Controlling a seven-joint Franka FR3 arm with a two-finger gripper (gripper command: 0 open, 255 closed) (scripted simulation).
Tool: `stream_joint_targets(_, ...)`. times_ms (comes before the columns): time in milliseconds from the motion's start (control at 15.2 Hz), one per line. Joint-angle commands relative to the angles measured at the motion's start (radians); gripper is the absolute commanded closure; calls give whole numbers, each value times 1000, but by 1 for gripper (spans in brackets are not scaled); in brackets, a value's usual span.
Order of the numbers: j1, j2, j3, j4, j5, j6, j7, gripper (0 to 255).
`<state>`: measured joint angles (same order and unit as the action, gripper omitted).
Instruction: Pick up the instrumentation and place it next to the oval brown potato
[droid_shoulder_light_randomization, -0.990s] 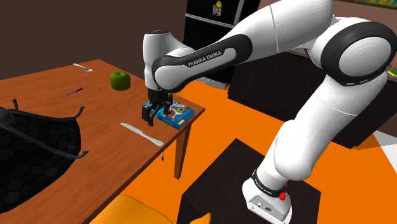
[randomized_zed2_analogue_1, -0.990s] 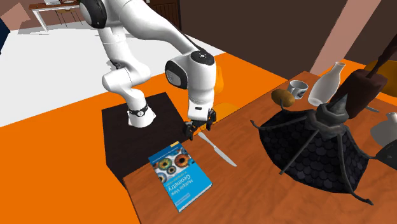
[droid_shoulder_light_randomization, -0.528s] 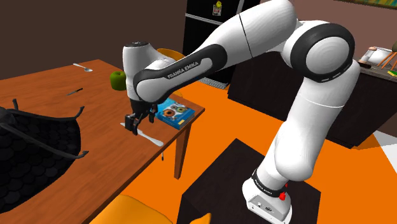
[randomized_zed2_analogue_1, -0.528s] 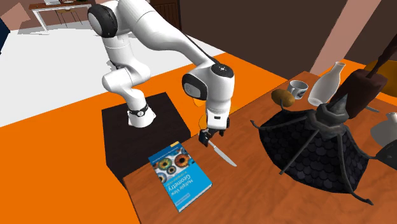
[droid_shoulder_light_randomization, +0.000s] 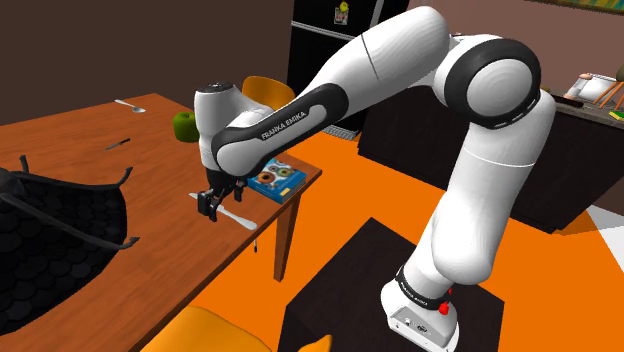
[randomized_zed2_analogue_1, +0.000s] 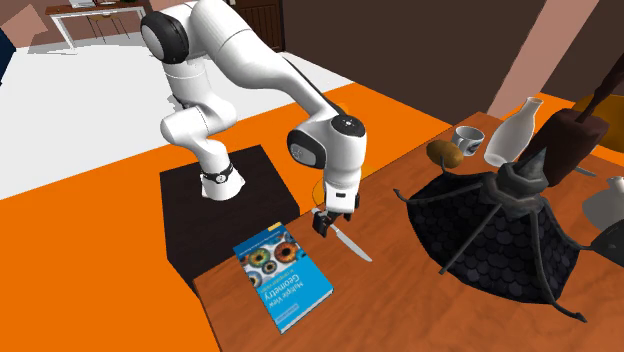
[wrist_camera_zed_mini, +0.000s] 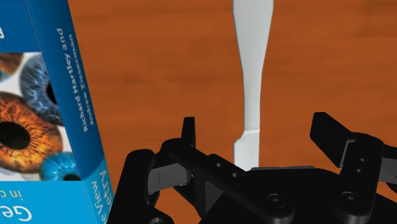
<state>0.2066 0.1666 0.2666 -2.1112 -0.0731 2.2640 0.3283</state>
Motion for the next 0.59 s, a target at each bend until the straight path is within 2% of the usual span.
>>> stream_joint_targets(0,0,1,0,-1,-1,3,0,0)
stream_joint_targets(264,0,1,0,-1,-1,3,0,0)
stream_joint_targets(330,0,1,0,-1,-1,3,0,255)
stream_joint_targets(528,0,2,0,-1,-1,3,0,255)
